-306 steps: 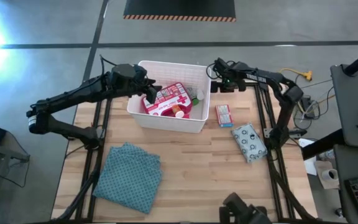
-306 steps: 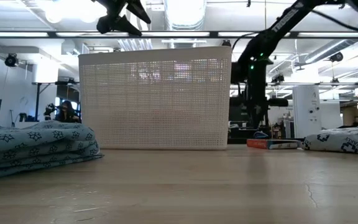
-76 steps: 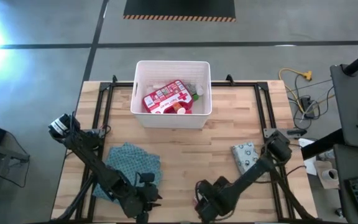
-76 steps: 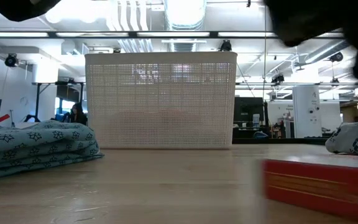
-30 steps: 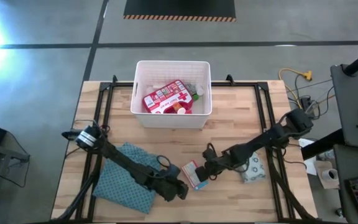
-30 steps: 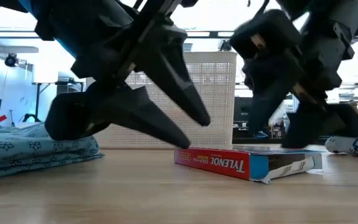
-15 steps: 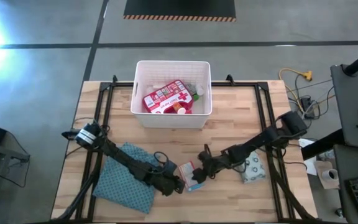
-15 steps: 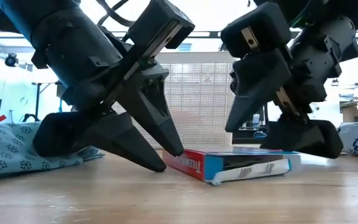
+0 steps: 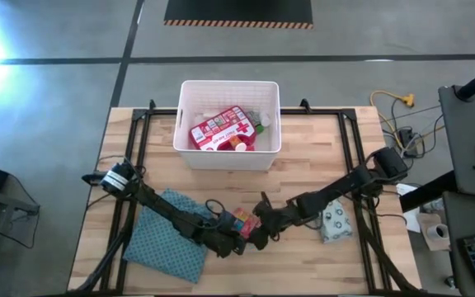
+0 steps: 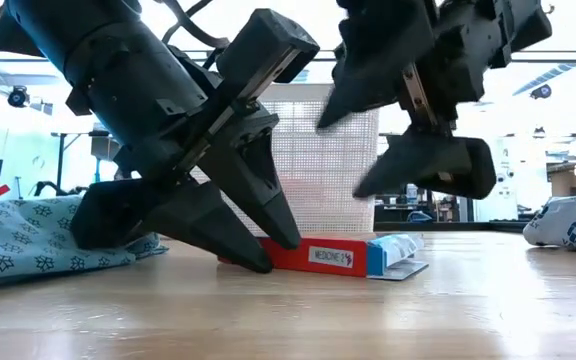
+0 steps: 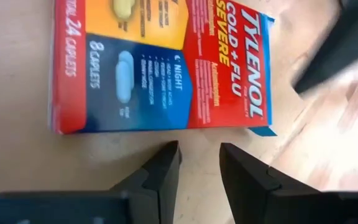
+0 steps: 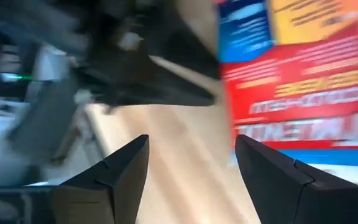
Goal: Pick & place medical supplies in basket/bin
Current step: Put the red medicine box into the white bin
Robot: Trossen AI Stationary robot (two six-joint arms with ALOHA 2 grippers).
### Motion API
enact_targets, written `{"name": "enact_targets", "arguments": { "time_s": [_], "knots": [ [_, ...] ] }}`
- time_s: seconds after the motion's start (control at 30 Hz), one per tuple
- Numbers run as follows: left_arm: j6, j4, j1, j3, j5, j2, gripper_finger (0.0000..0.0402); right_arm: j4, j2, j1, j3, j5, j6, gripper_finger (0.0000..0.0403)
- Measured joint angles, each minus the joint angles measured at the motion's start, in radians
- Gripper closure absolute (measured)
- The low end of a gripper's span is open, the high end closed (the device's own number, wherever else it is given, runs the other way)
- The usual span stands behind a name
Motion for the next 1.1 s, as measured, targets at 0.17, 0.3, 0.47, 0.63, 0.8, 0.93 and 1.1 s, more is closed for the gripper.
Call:
{"name": "enact_targets", "arguments": {
  "time_s": [0.17,0.3,0.47,0.63,0.8,0.93,1.1],
  "knots": [
    [0.019,-0.007,0.0,-0.002,-0.001,-0.006,0.0299,-0.166,0.004,-0.003,0.045,0.02,-0.04,0.0173],
    [0.026,-0.006,-0.004,-0.002,-0.004,-0.007,0.0299,-0.222,-0.012,-0.002,0.076,0.079,-0.071,0.0172],
    [0.025,-0.007,-0.023,0.002,-0.012,-0.008,0.0299,-0.377,-0.042,-0.016,0.122,0.155,-0.149,0.0172],
    [0.011,-0.008,-0.027,0.003,-0.019,-0.008,0.0299,-0.436,-0.037,-0.079,0.081,0.088,-0.167,0.0172],
    [0.009,-0.006,-0.027,0.003,-0.03,-0.008,0.0299,-0.253,-0.031,-0.134,-0.023,-0.037,-0.152,0.0172],
    [0.008,-0.006,-0.027,0.002,-0.03,-0.009,0.0299,-0.197,-0.031,-0.151,-0.077,-0.065,-0.152,0.0172],
    [0.008,-0.005,-0.017,0.002,-0.027,-0.01,0.0299,-0.14,-0.009,-0.155,-0.095,-0.121,-0.174,0.0172]
  ]
}}
